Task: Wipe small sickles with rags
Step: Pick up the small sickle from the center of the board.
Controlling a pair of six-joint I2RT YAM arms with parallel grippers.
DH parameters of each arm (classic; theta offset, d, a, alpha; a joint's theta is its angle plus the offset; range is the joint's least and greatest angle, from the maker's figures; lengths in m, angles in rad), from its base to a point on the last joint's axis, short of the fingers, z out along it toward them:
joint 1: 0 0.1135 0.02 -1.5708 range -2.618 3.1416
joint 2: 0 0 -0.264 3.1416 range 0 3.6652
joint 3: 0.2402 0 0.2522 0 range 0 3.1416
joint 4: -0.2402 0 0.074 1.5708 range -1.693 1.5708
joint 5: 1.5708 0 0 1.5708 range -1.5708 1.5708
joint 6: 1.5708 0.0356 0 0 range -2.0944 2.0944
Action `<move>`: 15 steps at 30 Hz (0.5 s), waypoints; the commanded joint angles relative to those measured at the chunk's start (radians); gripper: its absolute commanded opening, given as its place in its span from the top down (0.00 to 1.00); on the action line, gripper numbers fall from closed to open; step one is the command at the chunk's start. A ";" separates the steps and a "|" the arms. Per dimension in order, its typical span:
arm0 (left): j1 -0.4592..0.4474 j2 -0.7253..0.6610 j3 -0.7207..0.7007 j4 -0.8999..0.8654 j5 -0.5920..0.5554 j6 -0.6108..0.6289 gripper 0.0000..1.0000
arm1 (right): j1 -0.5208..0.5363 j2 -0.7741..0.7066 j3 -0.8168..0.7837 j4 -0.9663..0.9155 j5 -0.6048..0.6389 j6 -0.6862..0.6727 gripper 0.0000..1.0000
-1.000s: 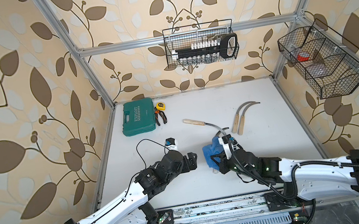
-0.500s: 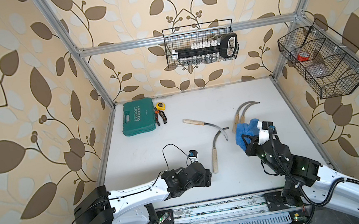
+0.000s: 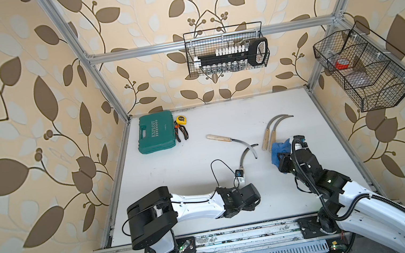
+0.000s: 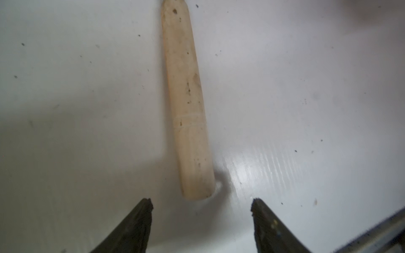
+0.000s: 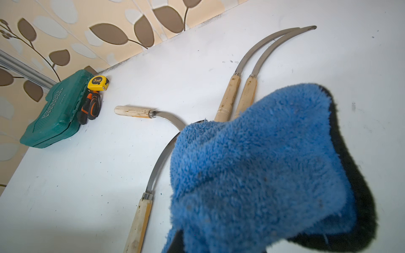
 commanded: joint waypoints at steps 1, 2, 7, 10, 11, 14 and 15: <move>0.000 0.064 0.080 -0.087 -0.072 -0.017 0.37 | -0.007 -0.011 -0.021 0.018 -0.003 -0.012 1.00; 0.000 0.078 0.093 -0.099 -0.081 -0.020 0.40 | -0.008 -0.012 -0.023 0.017 -0.002 -0.011 1.00; 0.000 0.094 0.101 -0.115 -0.109 -0.029 0.50 | -0.015 -0.019 -0.031 0.012 -0.007 -0.005 1.00; 0.000 0.098 0.102 -0.114 -0.117 -0.028 0.54 | -0.017 -0.026 -0.035 0.016 -0.021 -0.004 1.00; -0.001 0.103 0.107 -0.115 -0.116 -0.024 0.55 | -0.019 -0.027 -0.037 0.017 -0.025 -0.004 1.00; 0.000 0.129 0.134 -0.140 -0.128 -0.021 0.58 | -0.021 -0.040 -0.048 0.022 -0.031 0.002 1.00; 0.000 0.134 0.140 -0.144 -0.131 -0.020 0.59 | -0.023 -0.049 -0.055 0.023 -0.032 0.009 1.00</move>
